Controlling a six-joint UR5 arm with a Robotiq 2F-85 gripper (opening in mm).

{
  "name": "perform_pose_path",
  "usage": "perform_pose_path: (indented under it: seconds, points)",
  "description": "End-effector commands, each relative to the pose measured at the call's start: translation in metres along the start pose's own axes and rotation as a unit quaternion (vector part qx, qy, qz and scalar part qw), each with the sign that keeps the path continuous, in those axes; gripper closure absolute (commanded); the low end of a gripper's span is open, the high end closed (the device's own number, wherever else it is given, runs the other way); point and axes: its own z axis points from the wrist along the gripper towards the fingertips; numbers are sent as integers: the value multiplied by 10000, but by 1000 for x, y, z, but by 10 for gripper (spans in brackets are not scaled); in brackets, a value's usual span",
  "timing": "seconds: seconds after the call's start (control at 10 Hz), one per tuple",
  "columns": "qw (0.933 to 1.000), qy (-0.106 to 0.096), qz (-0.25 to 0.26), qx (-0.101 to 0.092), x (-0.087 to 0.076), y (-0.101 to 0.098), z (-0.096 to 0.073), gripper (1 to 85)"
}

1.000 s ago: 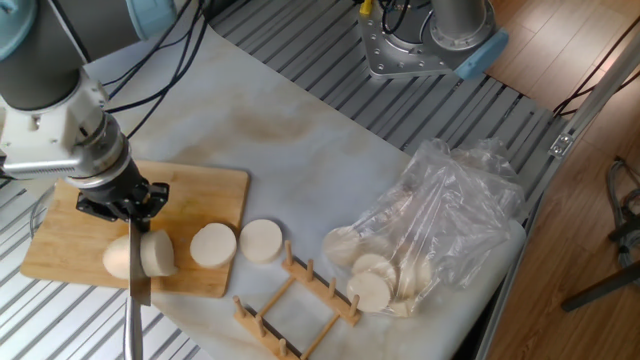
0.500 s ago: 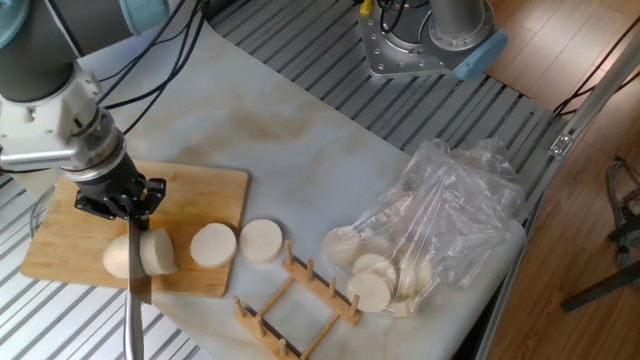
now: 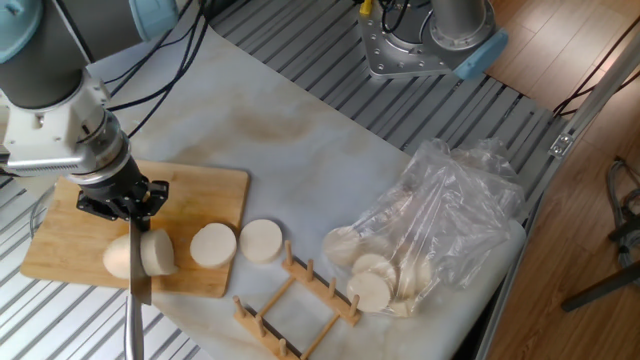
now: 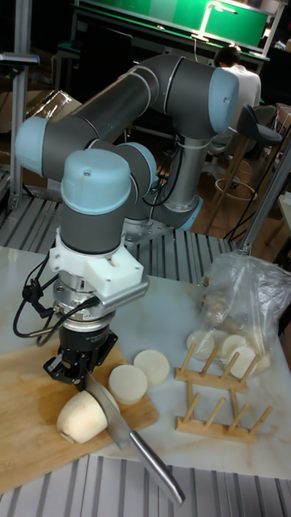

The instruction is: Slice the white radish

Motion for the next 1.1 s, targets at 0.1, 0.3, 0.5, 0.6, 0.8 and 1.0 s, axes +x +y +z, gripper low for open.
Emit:
perform_pose_path:
  seconds: [0.1, 0.3, 0.5, 0.6, 0.8, 1.0]
  points:
    - [9998, -12, -152, -131, 15, -8, -14, 843]
    - [9998, -87, 1, -186, 1, 6, -13, 843]
    - [9996, -118, 17, -263, -7, 9, -19, 843]
    - [9994, -145, 9, -301, -10, 12, -22, 843]
    - [9993, -210, -13, -323, -14, 12, -23, 843]
    - [9993, -215, -5, -307, -14, 13, -18, 843]
